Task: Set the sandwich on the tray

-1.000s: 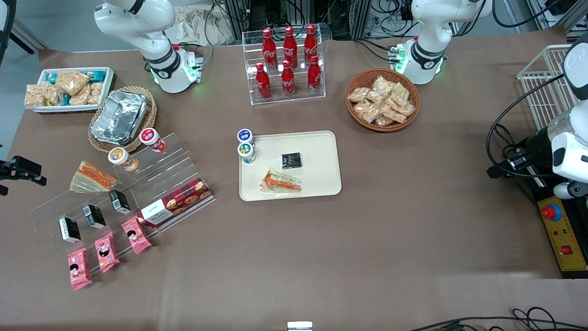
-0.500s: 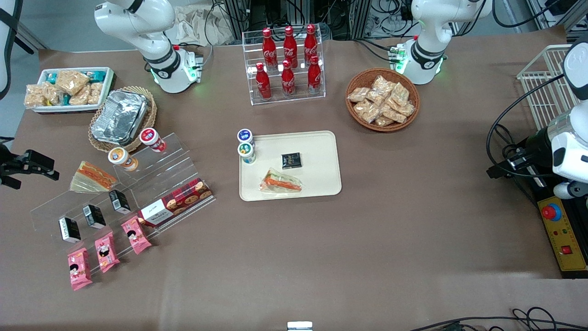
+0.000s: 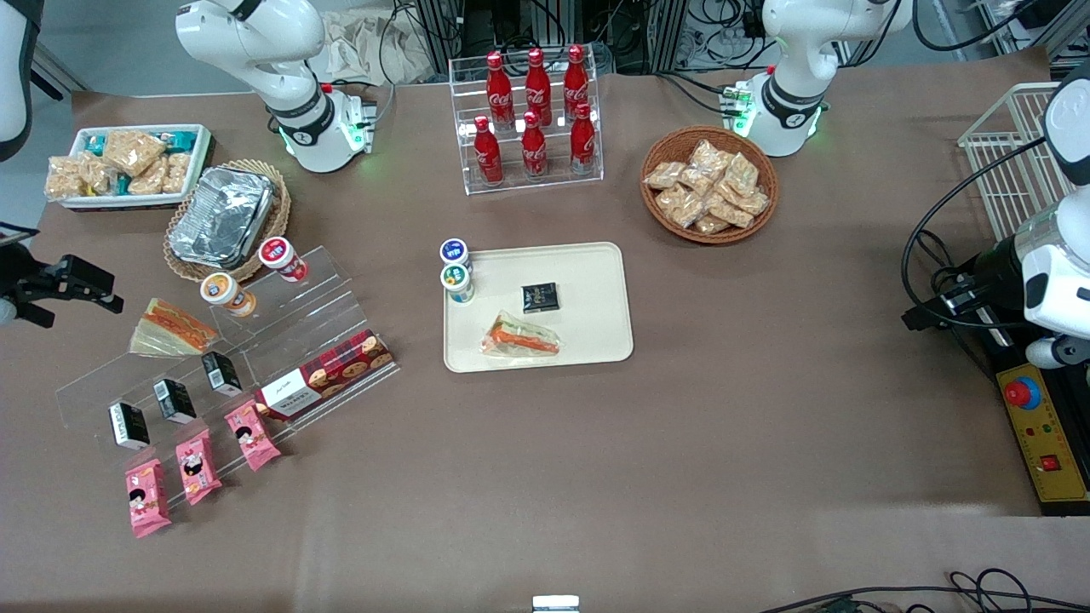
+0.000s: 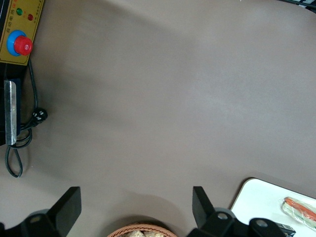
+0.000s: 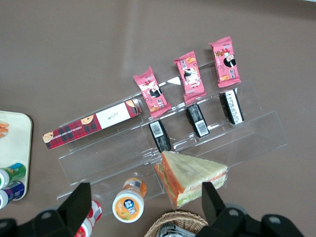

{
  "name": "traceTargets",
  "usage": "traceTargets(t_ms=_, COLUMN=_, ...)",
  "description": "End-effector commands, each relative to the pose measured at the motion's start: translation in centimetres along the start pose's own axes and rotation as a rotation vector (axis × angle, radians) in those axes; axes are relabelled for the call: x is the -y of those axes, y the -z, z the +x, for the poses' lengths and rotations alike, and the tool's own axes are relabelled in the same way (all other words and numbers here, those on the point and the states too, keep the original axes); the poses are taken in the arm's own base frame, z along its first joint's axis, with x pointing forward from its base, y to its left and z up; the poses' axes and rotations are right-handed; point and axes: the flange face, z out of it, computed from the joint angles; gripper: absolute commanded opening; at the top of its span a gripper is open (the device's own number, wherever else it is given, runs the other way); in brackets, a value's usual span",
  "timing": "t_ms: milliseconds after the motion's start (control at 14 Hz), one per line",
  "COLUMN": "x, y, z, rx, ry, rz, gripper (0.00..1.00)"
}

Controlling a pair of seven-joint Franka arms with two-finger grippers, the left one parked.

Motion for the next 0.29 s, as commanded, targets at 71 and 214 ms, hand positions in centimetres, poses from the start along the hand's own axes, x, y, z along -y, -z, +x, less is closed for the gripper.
traceTargets(t_ms=71, x=0.12, y=-0.57, z=-0.55, rx=0.021, ry=-0.023, rz=-0.018, gripper=0.99)
traceTargets(t_ms=214, x=0.36, y=-0.66, z=-0.49, rx=0.023, ry=-0.022, rz=-0.018, gripper=0.99)
